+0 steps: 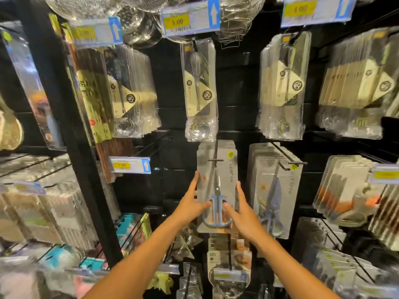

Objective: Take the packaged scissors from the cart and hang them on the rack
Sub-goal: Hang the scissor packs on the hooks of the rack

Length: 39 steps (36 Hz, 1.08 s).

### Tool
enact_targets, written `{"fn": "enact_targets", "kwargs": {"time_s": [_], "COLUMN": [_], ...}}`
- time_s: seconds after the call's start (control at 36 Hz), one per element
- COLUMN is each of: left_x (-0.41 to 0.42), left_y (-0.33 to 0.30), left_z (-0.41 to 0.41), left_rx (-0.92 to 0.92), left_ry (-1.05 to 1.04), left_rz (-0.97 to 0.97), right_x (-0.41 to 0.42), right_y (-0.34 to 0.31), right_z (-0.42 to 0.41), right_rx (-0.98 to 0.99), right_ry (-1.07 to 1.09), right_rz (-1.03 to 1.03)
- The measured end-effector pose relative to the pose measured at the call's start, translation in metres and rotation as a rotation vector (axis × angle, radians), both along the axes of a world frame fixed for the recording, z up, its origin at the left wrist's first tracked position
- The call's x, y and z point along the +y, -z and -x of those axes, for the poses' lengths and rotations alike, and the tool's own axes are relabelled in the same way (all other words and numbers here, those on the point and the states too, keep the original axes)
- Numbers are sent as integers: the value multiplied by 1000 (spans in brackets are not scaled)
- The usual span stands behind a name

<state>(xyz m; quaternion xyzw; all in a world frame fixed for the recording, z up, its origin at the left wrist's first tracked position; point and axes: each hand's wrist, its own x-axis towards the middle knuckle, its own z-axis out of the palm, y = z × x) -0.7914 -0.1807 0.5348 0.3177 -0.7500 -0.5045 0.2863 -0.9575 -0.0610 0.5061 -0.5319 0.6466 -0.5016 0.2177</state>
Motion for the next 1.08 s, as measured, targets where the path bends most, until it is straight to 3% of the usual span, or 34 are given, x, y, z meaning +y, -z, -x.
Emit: {"fn": "enact_targets", "kwargs": {"time_s": [0.22,0.33,0.61,0.83,1.08], "left_x": [21,32,73,116,157], "left_y": [32,71,109,108,134], "left_z": [-6,-34,-143,-236,-383], "left_rx": [-128,-239,-521,-638,-762], "left_ry": [-57,-66,-21,-137,-307], "left_rz": [338,404,602,617,428], "right_x": [5,20,32,29,23], "right_y": [49,88,122,123,115], "right_z": [-3,-11,-53,-132,-263], "right_rx": [71,58,374,514,613], "right_ry": [96,19,-294,-485,-710], "right_rz": [-71,-147,-221,-101,-115]}}
